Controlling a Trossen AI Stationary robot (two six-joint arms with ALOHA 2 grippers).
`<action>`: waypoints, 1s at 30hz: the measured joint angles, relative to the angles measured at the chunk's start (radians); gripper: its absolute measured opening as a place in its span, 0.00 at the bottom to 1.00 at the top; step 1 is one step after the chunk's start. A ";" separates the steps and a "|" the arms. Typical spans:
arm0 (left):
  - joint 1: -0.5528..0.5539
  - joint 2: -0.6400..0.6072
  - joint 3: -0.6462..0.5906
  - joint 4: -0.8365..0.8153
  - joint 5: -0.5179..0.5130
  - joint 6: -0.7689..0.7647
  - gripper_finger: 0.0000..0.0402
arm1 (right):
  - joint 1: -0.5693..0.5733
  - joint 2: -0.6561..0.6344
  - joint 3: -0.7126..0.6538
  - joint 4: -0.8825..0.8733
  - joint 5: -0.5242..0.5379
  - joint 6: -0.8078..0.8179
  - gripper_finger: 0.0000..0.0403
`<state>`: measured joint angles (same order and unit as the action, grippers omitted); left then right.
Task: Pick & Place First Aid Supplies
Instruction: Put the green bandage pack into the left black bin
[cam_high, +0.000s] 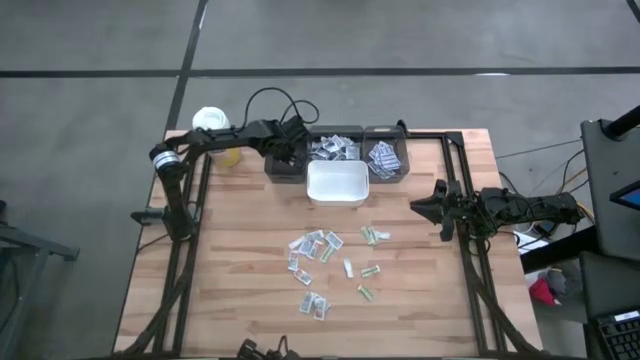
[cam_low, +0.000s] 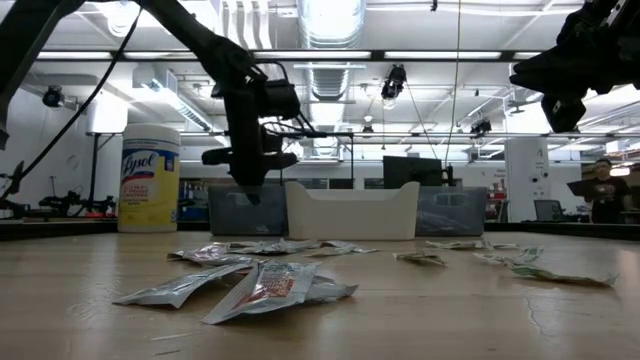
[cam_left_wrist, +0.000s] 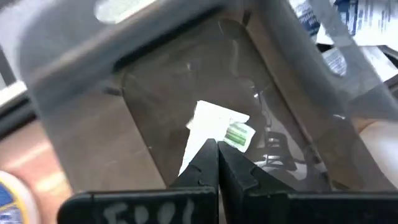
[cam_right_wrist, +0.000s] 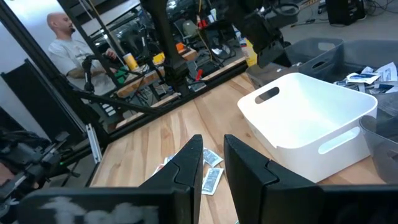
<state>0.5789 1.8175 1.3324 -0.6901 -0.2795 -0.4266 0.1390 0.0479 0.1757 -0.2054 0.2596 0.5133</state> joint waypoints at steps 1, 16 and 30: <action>0.000 0.000 -0.012 0.014 0.010 -0.007 0.00 | 0.000 0.000 0.000 0.000 0.000 0.000 0.16; -0.002 0.000 -0.045 0.047 0.068 -0.017 0.03 | 0.000 0.000 0.000 0.000 0.000 0.000 0.16; -0.030 -0.041 0.002 0.048 0.167 0.062 0.24 | 0.000 0.000 0.000 0.000 0.000 0.000 0.16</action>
<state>0.5484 1.7765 1.3346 -0.6422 -0.1123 -0.3645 0.1394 0.0479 0.1757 -0.2050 0.2592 0.5133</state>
